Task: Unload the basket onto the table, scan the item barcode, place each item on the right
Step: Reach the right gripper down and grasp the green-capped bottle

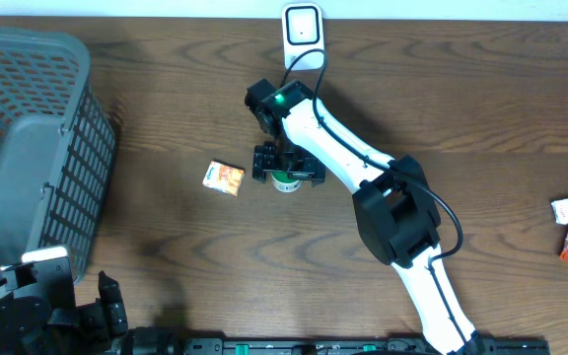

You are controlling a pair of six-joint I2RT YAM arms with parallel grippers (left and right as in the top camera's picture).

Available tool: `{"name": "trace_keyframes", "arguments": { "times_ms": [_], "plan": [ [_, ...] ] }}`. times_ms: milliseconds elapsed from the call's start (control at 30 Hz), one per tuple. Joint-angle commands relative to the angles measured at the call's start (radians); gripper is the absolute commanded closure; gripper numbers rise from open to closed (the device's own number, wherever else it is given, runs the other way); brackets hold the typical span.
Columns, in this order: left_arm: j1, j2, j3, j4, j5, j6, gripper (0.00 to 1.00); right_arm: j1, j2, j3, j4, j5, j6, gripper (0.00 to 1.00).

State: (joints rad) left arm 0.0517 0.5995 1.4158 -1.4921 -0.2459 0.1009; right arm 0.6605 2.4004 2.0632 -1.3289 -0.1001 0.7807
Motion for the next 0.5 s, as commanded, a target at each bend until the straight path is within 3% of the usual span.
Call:
{"name": "trace_keyframes", "arguments": {
  "times_ms": [0, 167, 467],
  "plan": [
    [0.004, 0.0, 0.005, 0.0, -0.009, -0.013, 0.03, 0.022, 0.016, 0.003, 0.006, 0.024, 0.144, 0.08],
    [0.004, 0.0, 0.005, 0.0, -0.009, -0.013, 0.03, 0.022, 0.016, 0.003, 0.009, 0.024, 0.215, 0.14],
    [0.004, 0.0, 0.005, 0.0, -0.009, -0.013, 0.03, 0.029, 0.052, 0.001, 0.024, 0.064, 0.223, 0.16]
  ]
}}
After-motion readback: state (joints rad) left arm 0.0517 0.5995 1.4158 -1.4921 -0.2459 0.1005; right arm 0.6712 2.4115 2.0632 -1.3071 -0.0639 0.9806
